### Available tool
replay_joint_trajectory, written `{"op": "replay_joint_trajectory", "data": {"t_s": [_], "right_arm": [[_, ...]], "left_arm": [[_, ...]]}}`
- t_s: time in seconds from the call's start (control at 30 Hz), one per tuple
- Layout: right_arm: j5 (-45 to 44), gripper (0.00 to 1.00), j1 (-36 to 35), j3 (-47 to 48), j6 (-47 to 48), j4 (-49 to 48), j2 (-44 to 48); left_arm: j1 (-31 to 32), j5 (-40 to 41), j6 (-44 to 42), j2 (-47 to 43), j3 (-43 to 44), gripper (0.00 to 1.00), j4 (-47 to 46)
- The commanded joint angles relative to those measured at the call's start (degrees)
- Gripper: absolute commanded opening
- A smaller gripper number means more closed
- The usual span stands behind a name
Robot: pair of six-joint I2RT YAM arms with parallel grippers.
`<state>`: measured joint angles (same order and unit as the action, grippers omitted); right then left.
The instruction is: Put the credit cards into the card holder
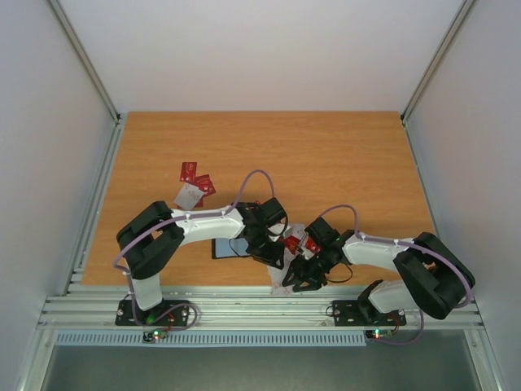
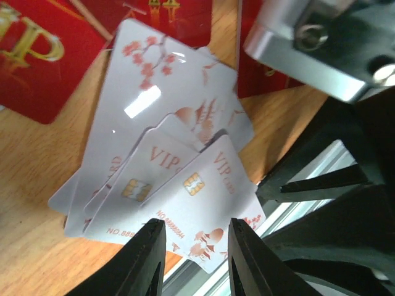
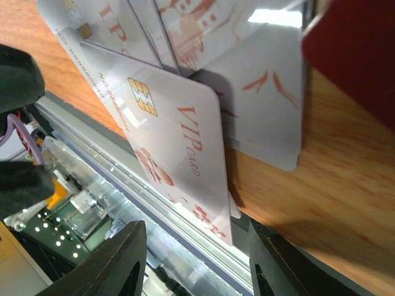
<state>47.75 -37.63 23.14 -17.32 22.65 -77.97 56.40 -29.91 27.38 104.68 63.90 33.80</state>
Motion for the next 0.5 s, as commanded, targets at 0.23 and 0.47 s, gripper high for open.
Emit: {"op": "replay_joint_trajectory", "data": {"t_s": [0.23, 0.47], "right_arm": [[1.5, 0.47, -1.9, -3.7, -1.2, -4.6, -5.3], [1.6, 0.47, -2.4, -5.0, -0.7, -6.8, -6.8]], "left_arm": [[0.4, -6.1, 0.4, -0.7, -3.2, 0.30, -2.9], [0.4, -6.7, 0.8, 3.0, -6.1, 0.30, -5.9]]}}
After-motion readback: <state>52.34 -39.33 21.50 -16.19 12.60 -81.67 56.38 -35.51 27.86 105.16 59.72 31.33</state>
